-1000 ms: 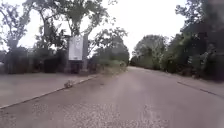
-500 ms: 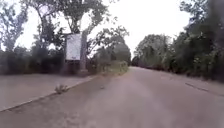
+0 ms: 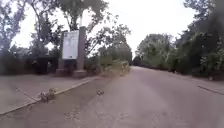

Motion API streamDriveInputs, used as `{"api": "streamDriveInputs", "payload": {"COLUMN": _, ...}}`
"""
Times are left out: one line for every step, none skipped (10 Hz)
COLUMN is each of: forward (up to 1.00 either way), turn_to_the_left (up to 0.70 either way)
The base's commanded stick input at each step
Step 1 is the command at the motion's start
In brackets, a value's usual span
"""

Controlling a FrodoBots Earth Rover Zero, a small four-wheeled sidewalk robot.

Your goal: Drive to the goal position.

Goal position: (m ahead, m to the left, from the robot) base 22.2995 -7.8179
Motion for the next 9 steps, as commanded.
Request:
{"api": "streamDriveInputs", "payload": {"forward": 1.00, "turn_to_the_left": -0.40}}
{"api": "streamDriveInputs", "payload": {"forward": 1.00, "turn_to_the_left": -0.28}}
{"api": "streamDriveInputs", "payload": {"forward": 1.00, "turn_to_the_left": -0.06}}
{"api": "streamDriveInputs", "payload": {"forward": 1.00, "turn_to_the_left": 0.00}}
{"api": "streamDriveInputs", "payload": {"forward": 1.00, "turn_to_the_left": 0.00}}
{"api": "streamDriveInputs", "payload": {"forward": 1.00, "turn_to_the_left": 0.00}}
{"api": "streamDriveInputs", "payload": {"forward": 1.00, "turn_to_the_left": 0.00}}
{"api": "streamDriveInputs", "payload": {"forward": 1.00, "turn_to_the_left": 0.00}}
{"api": "streamDriveInputs", "payload": {"forward": 1.00, "turn_to_the_left": 0.00}}
